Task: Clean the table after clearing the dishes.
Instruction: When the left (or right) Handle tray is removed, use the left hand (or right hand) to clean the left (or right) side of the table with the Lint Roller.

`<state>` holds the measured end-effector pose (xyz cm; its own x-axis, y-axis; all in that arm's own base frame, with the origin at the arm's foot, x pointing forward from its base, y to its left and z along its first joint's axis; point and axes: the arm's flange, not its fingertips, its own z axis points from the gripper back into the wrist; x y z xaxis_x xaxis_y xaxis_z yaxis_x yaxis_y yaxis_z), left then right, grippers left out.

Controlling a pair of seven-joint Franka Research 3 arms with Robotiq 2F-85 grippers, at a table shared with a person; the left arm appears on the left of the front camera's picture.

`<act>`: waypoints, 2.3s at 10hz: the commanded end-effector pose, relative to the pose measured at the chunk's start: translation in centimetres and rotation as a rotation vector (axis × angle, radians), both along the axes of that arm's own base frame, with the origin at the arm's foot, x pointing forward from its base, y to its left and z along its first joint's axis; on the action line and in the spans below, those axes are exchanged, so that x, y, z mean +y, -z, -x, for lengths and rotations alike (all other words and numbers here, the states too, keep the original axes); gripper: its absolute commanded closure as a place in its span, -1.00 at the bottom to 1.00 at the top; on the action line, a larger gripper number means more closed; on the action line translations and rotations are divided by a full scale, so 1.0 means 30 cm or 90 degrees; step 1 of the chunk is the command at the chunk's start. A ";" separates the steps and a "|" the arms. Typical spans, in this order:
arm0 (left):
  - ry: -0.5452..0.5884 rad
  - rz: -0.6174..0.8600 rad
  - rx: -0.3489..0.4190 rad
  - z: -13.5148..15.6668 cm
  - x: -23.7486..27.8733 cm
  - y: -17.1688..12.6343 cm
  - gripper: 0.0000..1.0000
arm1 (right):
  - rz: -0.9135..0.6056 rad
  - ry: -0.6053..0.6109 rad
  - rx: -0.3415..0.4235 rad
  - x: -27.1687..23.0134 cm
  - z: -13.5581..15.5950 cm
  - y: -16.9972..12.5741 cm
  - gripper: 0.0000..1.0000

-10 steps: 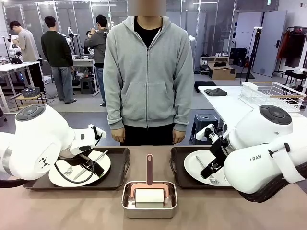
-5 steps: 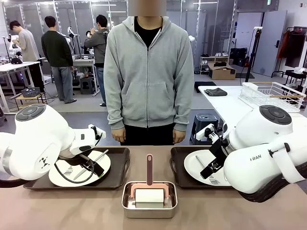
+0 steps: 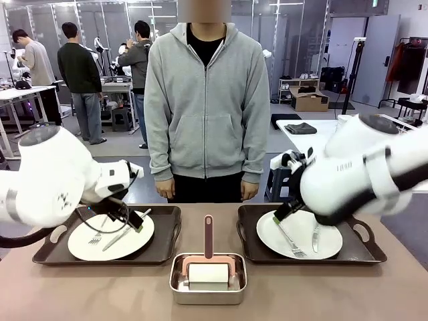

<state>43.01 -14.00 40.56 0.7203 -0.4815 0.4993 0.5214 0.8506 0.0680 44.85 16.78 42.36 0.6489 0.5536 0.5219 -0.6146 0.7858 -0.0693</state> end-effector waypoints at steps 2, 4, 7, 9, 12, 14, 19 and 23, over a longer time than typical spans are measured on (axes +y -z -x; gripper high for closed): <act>0.066 0.167 0.095 -0.098 0.126 -0.167 -1.00 | -0.151 -0.028 0.120 -0.102 -0.142 -0.104 -1.00; 0.099 0.342 0.150 -0.139 0.242 -0.220 -1.00 | -0.272 -0.031 0.186 -0.181 -0.173 -0.148 -1.00; 0.079 0.645 0.174 -0.187 0.499 -0.234 -1.00 | -0.530 -0.036 0.311 -0.381 -0.184 -0.171 -1.00; 0.069 0.760 0.203 -0.164 0.715 -0.190 -1.00 | -0.681 -0.013 0.353 -0.603 -0.154 -0.168 -1.00; 0.001 0.785 0.148 -0.064 0.991 -0.170 -1.00 | -0.721 0.074 0.330 -0.970 -0.064 -0.139 -1.00; -0.060 0.817 0.123 0.056 1.209 -0.181 -1.00 | -0.760 0.116 0.318 -1.195 0.012 -0.062 -1.00; -0.247 0.777 0.090 0.254 1.478 -0.173 -1.00 | -0.771 0.239 0.261 -1.499 0.216 0.060 -1.00; -0.252 0.779 0.070 0.271 1.517 -0.174 -1.00 | -0.791 0.276 0.258 -1.560 0.240 0.071 -1.00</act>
<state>35.06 31.03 46.43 0.7792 0.4825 0.4001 0.1815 0.4373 -0.8808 37.70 -30.10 40.08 0.8703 -0.4219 0.2540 -0.1095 0.3370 0.9351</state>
